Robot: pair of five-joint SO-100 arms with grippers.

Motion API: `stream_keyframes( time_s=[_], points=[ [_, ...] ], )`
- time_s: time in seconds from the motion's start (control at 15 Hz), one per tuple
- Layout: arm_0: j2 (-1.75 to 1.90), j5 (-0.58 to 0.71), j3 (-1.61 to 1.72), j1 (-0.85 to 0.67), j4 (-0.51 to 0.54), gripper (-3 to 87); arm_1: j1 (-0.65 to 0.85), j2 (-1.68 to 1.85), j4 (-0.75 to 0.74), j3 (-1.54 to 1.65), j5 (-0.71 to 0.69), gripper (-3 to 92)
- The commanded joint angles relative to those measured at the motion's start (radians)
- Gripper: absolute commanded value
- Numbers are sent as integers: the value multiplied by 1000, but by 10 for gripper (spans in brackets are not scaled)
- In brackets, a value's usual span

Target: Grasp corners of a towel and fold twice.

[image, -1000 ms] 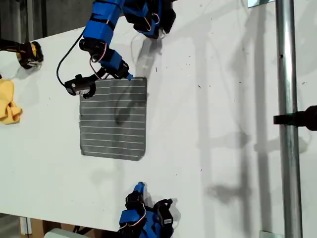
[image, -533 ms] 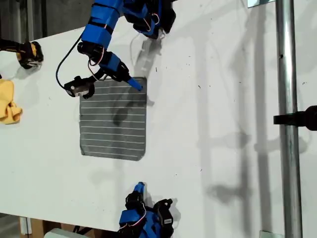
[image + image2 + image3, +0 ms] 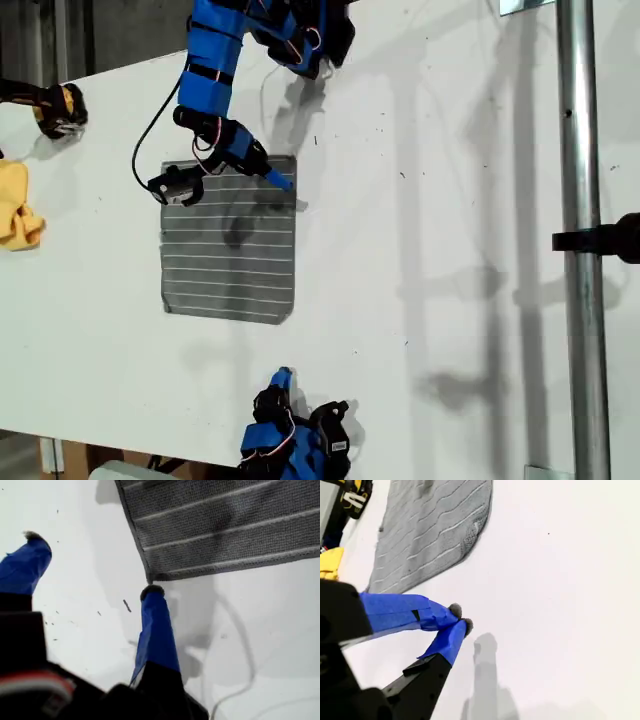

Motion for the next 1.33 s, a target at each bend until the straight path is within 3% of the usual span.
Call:
stream_keyframes(
  time_s=[0.0, 0.47, 0.87, 1.0, 1.13, 1.27],
  points=[
    [2, -11, 0, -8, 6, -17, 34, 2, -118, 77, -29, 368],
    [2, -11, 0, -6, 6, -17, 106, -155, -258, 126, -69, 359],
    [2, -11, 0, -6, 6, -17, 141, -285, -275, 94, -69, 306],
    [2, -12, 0, -6, 6, -17, 129, -313, -267, 72, -69, 245],
    [2, -14, 0, -6, 6, -17, 114, -327, -264, 52, -58, 56],
    [2, -15, 0, -6, 6, -17, 94, -334, -261, 34, -58, 47]
  ],
)
